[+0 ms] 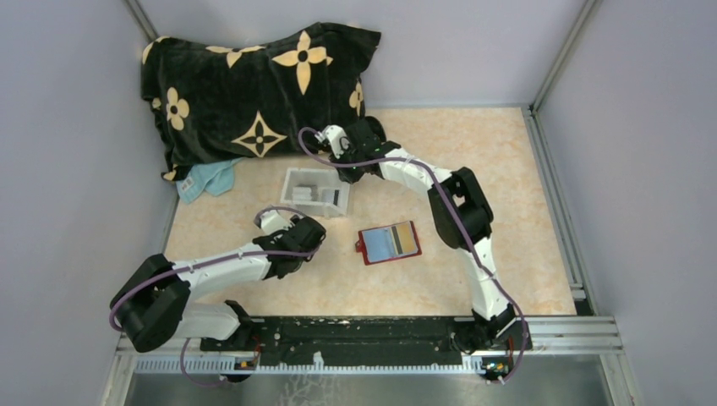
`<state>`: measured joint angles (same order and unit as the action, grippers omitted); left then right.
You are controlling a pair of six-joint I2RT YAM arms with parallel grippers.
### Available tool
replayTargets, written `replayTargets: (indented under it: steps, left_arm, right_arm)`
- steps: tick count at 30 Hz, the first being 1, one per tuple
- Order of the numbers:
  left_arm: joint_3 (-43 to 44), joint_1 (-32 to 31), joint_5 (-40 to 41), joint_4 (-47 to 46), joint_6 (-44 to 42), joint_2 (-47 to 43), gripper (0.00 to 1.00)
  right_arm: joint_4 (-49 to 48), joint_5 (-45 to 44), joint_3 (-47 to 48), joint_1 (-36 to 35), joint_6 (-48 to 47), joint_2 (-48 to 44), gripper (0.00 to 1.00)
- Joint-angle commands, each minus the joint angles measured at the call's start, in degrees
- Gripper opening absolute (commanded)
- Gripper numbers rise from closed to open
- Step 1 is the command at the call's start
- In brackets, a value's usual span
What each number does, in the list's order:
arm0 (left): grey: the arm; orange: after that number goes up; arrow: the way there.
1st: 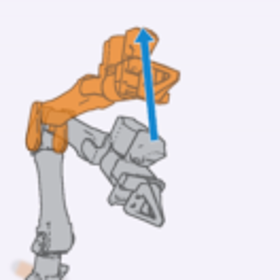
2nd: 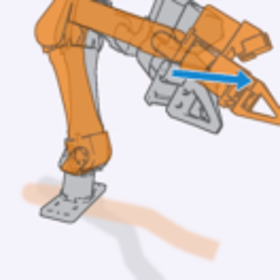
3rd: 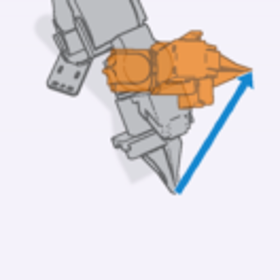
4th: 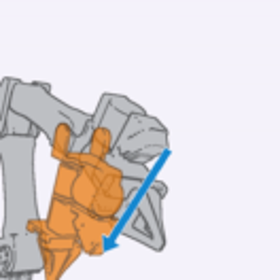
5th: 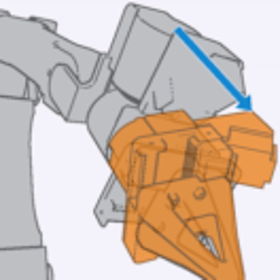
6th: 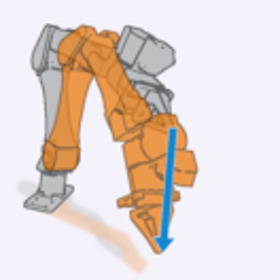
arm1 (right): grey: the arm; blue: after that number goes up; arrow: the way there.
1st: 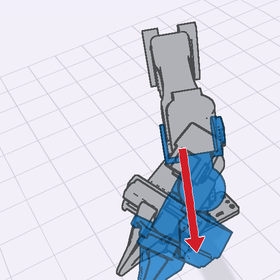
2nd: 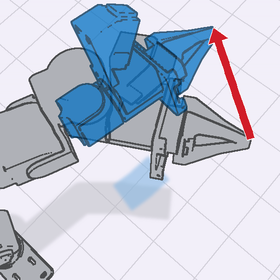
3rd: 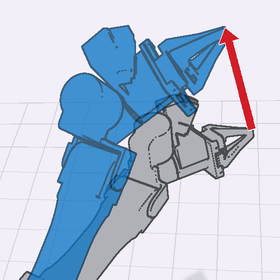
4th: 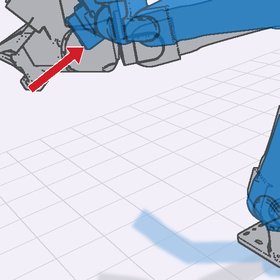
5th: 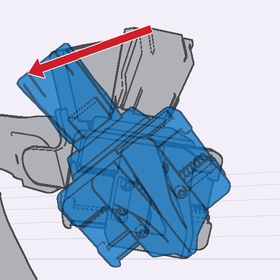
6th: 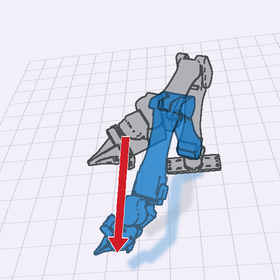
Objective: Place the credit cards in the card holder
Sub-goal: Adjust the storage box at the center of the board.
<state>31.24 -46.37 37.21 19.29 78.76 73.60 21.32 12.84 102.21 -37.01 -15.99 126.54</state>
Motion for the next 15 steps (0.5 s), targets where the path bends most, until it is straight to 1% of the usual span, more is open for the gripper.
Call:
replayTargets:
  steps: [1, 6, 11, 15]
  left_arm:
    - [-0.7, 0.5, -0.3, -0.3, -0.3, -0.1, 0.75]
    - [-0.9, 0.7, -0.2, 0.4, -0.2, -0.6, 0.75]
    - [-1.0, 0.7, 0.3, 1.8, 0.3, -1.4, 0.76]
    - [-1.4, 0.7, 0.7, 2.4, 0.5, -2.5, 0.76]
  right_arm:
    - [-5.7, 2.7, -2.4, 1.2, 1.2, -1.8, 0.16]
    - [-7.3, 2.9, -5.7, 2.1, 2.6, -4.1, 0.09]
    - [-9.1, 1.4, -10.1, 2.6, 4.2, -7.7, 0.08]
    - [-9.5, -1.5, -13.4, 3.0, 6.1, -10.4, 0.08]
